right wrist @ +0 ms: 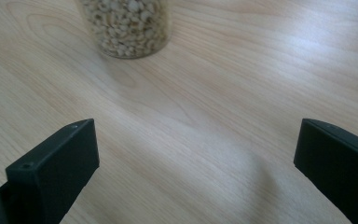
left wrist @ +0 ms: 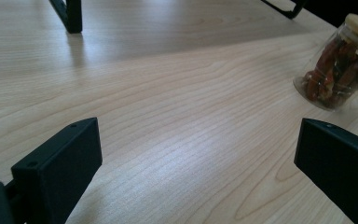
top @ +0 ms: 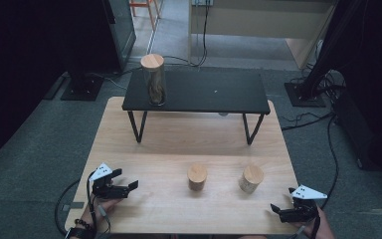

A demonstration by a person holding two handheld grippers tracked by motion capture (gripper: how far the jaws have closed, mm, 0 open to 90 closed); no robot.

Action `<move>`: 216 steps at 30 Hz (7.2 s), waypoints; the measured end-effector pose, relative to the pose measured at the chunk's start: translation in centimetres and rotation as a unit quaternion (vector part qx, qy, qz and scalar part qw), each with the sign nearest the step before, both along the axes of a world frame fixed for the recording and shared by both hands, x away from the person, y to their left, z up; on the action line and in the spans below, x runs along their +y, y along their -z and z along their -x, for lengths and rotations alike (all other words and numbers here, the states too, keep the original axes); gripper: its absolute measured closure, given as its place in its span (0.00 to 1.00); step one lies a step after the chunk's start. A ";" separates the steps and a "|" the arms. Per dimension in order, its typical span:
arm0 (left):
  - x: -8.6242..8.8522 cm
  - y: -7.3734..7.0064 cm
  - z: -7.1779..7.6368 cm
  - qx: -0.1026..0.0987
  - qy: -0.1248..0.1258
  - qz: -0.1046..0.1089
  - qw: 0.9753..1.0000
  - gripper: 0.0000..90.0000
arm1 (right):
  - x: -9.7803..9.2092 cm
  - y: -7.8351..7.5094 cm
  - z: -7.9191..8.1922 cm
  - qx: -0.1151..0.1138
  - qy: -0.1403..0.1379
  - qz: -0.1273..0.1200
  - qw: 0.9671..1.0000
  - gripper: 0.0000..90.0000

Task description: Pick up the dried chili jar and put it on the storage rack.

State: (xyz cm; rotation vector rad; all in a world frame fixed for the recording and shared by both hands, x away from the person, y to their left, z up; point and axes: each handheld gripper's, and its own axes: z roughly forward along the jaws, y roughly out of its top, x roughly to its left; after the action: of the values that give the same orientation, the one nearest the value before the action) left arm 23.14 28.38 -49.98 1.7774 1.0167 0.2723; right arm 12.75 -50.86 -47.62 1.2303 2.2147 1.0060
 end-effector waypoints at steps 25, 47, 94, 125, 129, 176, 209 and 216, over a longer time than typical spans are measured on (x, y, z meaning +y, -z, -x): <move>0.4 0.2 -0.2 0.002 0.012 0.012 1.000 0.01 | 6.0 -4.4 -0.9 0.029 -0.008 0.010 0.999 0.00; 0.7 0.7 0.4 -0.010 0.002 0.026 1.000 0.01 | 12.7 -5.4 -2.3 0.031 -0.064 0.018 0.997 0.00; 0.9 0.8 0.4 -0.010 0.003 0.033 0.999 0.02 | 21.1 -3.2 -7.7 0.055 -0.109 -0.003 0.993 0.00; 0.8 0.7 0.3 -0.010 0.009 0.028 1.000 0.02 | 22.9 -3.2 -11.8 0.061 -0.099 0.007 0.993 0.06; 0.8 0.7 0.3 -0.010 0.009 0.027 1.000 0.02 | 23.2 -3.1 -12.1 0.060 -0.104 0.008 0.993 0.06; 0.8 0.7 0.2 -0.009 0.010 0.027 1.000 0.02 | 22.9 -3.9 -11.9 0.032 -0.132 0.007 0.991 0.29; 0.7 0.6 0.2 -0.009 0.012 0.024 1.000 0.02 | 22.9 -14.5 -13.8 -0.001 -0.163 0.026 0.986 0.29; 0.5 0.5 0.2 -0.010 0.014 0.018 1.000 0.02 | 23.0 -16.9 -14.7 -0.006 -0.169 0.022 0.985 0.29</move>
State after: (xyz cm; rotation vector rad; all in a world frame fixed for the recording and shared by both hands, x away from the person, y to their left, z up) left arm 22.96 28.90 -50.49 1.7520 0.9774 0.2522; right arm 27.44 -27.81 -30.75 0.8426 2.4747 1.0762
